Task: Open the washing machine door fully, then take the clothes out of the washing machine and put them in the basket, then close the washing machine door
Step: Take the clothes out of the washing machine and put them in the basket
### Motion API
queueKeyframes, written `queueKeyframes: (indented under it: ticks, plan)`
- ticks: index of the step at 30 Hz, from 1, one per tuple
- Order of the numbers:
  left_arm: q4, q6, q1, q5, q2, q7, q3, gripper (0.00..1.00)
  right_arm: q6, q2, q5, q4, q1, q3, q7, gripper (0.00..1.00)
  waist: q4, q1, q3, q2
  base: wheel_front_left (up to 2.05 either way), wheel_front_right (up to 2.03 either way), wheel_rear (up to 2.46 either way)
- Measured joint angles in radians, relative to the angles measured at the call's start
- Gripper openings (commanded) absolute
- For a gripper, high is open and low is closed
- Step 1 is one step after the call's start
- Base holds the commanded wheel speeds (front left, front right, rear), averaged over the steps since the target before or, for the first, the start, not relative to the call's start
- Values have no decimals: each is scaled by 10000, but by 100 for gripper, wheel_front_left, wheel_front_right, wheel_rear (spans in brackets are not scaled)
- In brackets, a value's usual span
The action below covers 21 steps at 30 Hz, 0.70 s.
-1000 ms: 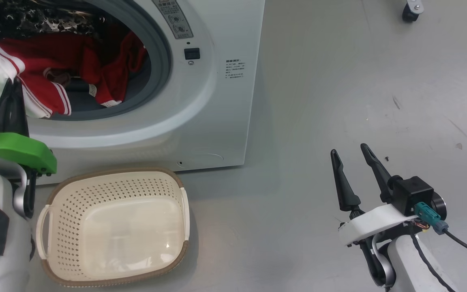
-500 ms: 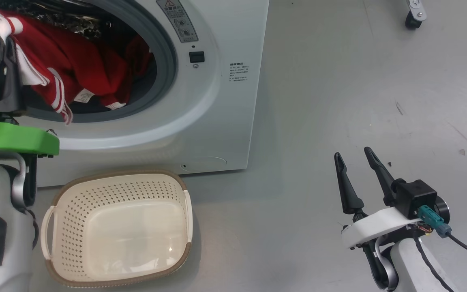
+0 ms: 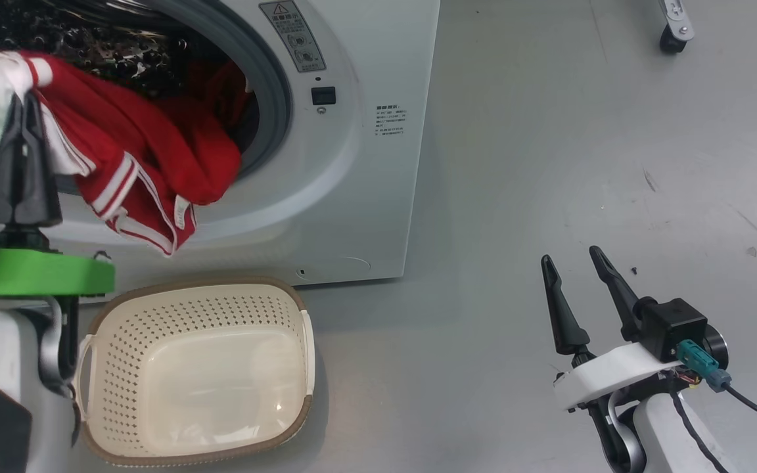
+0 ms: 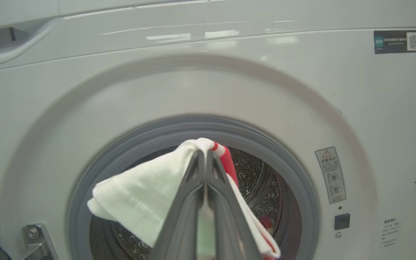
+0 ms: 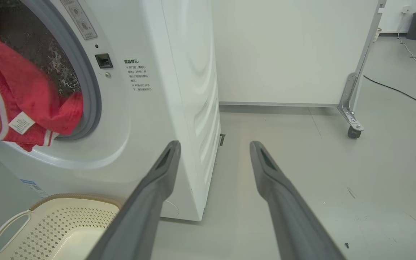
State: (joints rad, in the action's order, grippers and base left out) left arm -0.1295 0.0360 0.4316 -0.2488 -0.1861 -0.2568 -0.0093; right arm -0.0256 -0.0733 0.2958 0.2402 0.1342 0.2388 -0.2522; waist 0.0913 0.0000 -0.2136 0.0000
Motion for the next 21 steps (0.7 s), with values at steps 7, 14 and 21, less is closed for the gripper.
queueKeyframes:
  ticks: [7, 14, 21]
  plan:
    - [-685, 150, -1012, -52, 157, 554, -502, 0, -84, 17, -100, 6, -9, 65, 0, 100, 17, 0, -16, 0, 0, 0, 0]
    - [-1409, 230, -1665, -240, 192, 1871, -740, 0, -173, 21, -173, 12, -13, 203, 0, 100, 130, 0, -210, 0, 0, 0, 0]
    - [-2270, 311, -2011, -284, 192, 3001, -1051, 0, -173, 29, -268, -42, 4, 247, 0, 100, 297, 0, -635, 0, 0, 0, 0]
